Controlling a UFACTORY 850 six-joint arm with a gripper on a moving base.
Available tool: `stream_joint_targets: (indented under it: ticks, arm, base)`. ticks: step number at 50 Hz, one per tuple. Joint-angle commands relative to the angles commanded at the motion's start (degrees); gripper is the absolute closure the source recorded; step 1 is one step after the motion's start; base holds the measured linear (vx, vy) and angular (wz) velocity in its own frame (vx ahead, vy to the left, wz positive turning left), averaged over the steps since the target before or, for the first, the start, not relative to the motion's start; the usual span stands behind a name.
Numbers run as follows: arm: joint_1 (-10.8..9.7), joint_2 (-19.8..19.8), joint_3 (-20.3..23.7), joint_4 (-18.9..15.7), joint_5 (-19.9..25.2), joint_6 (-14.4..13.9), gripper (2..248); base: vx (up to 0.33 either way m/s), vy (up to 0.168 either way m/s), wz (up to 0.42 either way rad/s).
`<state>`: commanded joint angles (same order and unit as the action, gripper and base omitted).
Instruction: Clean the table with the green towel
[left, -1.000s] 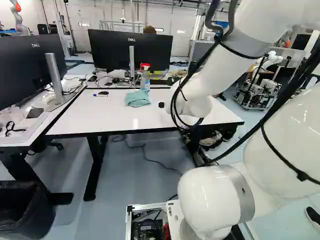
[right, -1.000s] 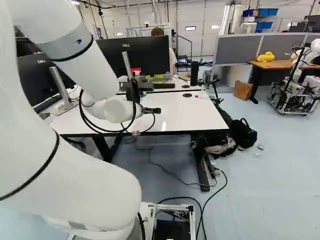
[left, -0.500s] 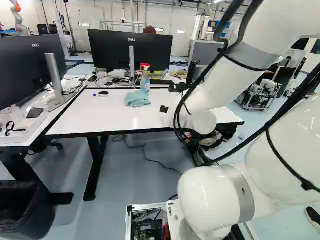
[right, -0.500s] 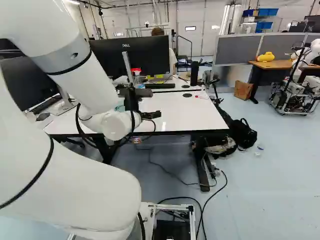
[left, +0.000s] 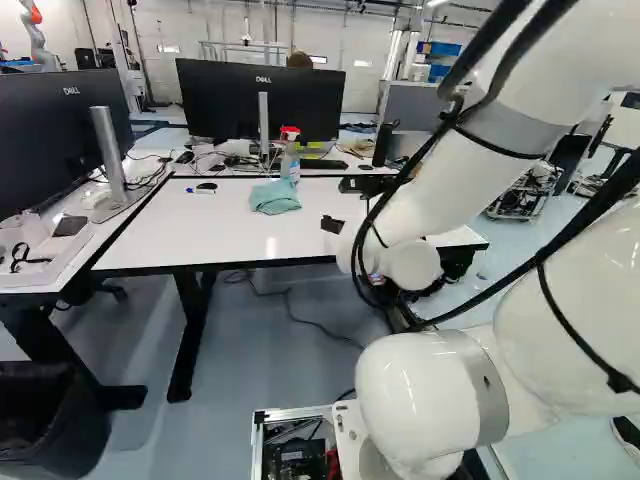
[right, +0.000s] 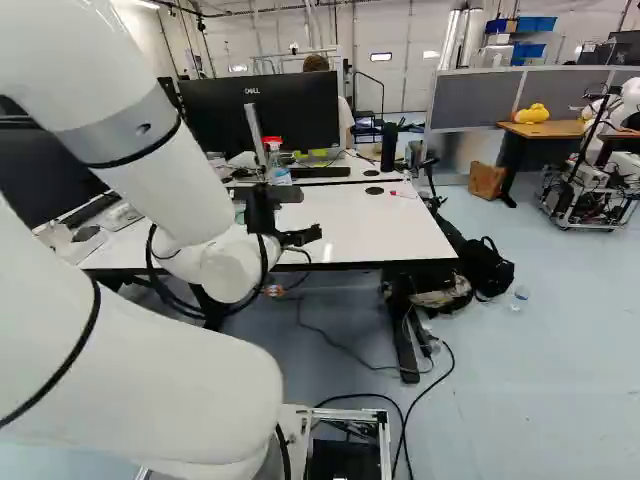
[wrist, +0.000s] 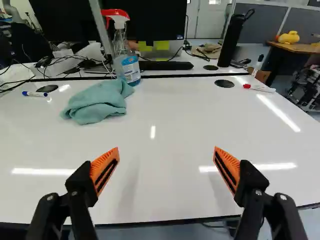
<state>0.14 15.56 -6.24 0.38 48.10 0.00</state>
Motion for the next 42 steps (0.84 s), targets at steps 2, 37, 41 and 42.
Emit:
stream_joint_targets:
  ticks: [2,37,41,42]
  arm:
    - [0.0,0.1,0.2,-0.1,0.3,0.0,3]
    - [-0.1,0.4,1.2,-0.4,1.9,0.0,3]
    - [-0.1,0.4,1.2,-0.4,1.9,0.0,3]
    - [-0.1,0.4,1.2,-0.4,1.9,0.0,3]
  base:
    - [0.0,0.0,0.0]
    - [0.0,0.0,0.0]
    - [0.0,0.0,0.0]
    - [0.0,0.0,0.0]
